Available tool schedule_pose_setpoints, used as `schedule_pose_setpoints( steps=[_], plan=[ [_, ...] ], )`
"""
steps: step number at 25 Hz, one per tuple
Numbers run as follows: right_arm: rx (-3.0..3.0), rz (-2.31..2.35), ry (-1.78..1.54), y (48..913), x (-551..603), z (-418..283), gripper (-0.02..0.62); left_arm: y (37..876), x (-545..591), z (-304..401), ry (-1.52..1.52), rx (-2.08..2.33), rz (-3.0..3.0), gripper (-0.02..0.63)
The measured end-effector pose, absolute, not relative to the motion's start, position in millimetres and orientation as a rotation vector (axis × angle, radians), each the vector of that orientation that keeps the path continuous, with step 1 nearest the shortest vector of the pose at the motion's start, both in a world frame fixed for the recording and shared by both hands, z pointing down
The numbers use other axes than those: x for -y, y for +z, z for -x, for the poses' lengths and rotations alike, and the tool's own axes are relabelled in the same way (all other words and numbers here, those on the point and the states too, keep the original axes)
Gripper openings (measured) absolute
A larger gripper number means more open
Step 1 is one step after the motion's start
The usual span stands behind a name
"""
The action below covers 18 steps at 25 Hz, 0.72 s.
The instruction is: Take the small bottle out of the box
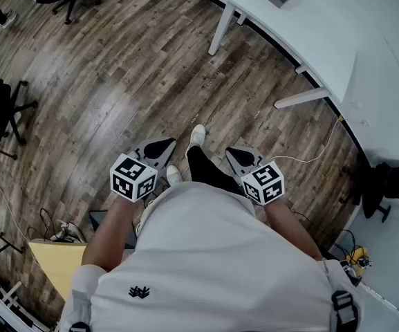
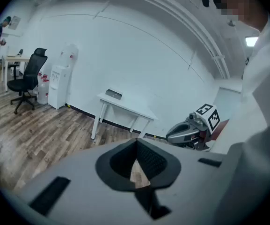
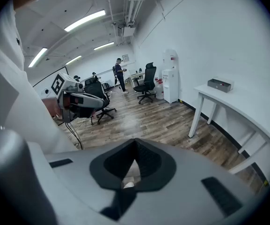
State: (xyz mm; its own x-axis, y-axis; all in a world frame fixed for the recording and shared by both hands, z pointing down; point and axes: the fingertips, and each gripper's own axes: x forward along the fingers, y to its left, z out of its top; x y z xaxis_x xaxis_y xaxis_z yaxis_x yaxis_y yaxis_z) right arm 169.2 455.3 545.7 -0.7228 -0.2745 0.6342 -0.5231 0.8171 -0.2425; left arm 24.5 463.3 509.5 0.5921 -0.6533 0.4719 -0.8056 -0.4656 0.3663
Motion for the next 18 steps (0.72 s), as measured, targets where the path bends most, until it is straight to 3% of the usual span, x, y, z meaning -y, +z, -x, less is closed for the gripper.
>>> schedule_pose_setpoints(
  steps=[18],
  plan=[
    [2.503,-0.615,0.632,539.1,-224.1,-153.4,0.009,469.7,-233.8,-38.2,0.531,1.128,-2.351,0.006]
  ],
)
